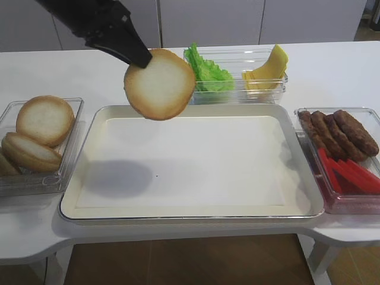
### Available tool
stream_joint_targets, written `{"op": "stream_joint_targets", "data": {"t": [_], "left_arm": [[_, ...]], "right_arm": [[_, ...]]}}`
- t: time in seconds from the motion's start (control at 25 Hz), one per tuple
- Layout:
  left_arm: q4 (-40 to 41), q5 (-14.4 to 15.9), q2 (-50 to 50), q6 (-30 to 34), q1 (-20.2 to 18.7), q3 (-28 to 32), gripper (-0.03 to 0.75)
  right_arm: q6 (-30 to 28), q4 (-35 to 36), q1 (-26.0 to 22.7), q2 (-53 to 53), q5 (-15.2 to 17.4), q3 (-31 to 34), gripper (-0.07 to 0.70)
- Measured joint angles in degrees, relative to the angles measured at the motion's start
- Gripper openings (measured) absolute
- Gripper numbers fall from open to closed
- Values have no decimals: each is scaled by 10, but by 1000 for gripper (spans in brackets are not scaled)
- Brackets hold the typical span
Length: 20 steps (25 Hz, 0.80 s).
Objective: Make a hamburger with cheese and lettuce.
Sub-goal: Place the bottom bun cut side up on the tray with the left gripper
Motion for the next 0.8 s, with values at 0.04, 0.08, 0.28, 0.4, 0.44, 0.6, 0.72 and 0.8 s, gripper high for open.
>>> {"op": "stream_joint_targets", "data": {"t": [0.04, 0.08, 0.28, 0.4, 0.44, 0.6, 0.72, 0.8], "left_arm": [[-10, -1, 9, 0, -2, 0, 120], [-21, -1, 18, -3, -3, 0, 120], [-50, -5, 58, -20, -5, 0, 118], [-52, -6, 77, -36, -5, 0, 118], [-52, -7, 83, -43, -5, 0, 118], [-52, -10, 100, -64, -7, 0, 118], [-53, -10, 111, -75, -10, 0, 117], [-53, -11, 118, -83, -10, 0, 116]], "right_arm": [[0, 0, 0, 0, 0, 0, 281], [0, 0, 0, 0, 0, 0, 281], [0, 0, 0, 0, 0, 0, 281], [0, 0, 0, 0, 0, 0, 281], [0, 0, 0, 0, 0, 0, 281], [0, 0, 0, 0, 0, 0, 281], [0, 0, 0, 0, 0, 0, 281], [0, 0, 0, 0, 0, 0, 281]]}}
